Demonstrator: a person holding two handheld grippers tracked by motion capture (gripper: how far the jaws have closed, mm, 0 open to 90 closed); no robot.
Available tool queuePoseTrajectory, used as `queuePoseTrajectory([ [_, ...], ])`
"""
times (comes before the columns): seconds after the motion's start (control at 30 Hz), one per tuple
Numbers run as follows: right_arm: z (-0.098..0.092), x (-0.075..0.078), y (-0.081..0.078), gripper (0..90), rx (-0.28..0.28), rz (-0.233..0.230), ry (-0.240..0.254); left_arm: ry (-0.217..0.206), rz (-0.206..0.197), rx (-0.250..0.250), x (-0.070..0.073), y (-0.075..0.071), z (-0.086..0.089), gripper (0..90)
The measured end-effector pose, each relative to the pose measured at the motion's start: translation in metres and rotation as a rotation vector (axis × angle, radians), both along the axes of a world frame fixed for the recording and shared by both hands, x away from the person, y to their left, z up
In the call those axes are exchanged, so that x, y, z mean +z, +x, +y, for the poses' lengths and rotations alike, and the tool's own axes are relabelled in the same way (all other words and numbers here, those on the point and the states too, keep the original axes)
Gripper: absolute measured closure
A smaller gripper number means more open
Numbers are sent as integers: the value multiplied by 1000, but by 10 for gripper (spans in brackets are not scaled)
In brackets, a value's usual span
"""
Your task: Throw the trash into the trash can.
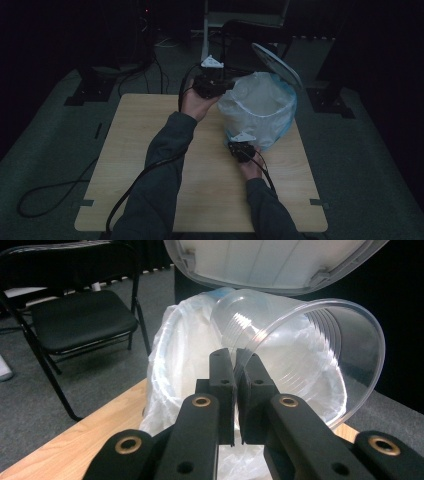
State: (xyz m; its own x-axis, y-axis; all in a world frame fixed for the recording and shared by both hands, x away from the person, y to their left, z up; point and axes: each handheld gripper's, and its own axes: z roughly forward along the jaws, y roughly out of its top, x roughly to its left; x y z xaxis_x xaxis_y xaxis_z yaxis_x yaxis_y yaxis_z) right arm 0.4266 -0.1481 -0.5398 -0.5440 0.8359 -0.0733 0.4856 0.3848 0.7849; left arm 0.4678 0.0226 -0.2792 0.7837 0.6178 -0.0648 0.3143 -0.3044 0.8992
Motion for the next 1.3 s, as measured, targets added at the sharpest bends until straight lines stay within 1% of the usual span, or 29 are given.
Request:
queuePoseTrajectory([
  [0.23,0,0,0,900,0,0,1,8,-2,-7,1,0,-5,873],
  [0.87,0,0,0,900,1,0,1,-11,14,-16,-1,2,-10,872],
  [0.97,0,0,0,900,1,0,0,-19,17,-29,-1,2,-10,868],
  [1.0,0,0,0,900,2,0,-1,-23,21,-45,-2,3,-9,834],
  [1.03,0,0,0,900,2,0,-1,-19,35,-53,-2,3,-9,766],
  [1.07,0,0,0,900,1,-1,-1,-12,38,-54,-3,4,-9,718],
  [1.1,0,0,0,900,2,-1,-2,-20,40,-54,-3,4,-8,697],
  [1.17,0,0,0,900,1,-1,-1,-33,43,-50,-2,4,-5,680],
  [1.3,0,0,0,900,1,-1,0,-34,29,-43,1,2,-1,664],
])
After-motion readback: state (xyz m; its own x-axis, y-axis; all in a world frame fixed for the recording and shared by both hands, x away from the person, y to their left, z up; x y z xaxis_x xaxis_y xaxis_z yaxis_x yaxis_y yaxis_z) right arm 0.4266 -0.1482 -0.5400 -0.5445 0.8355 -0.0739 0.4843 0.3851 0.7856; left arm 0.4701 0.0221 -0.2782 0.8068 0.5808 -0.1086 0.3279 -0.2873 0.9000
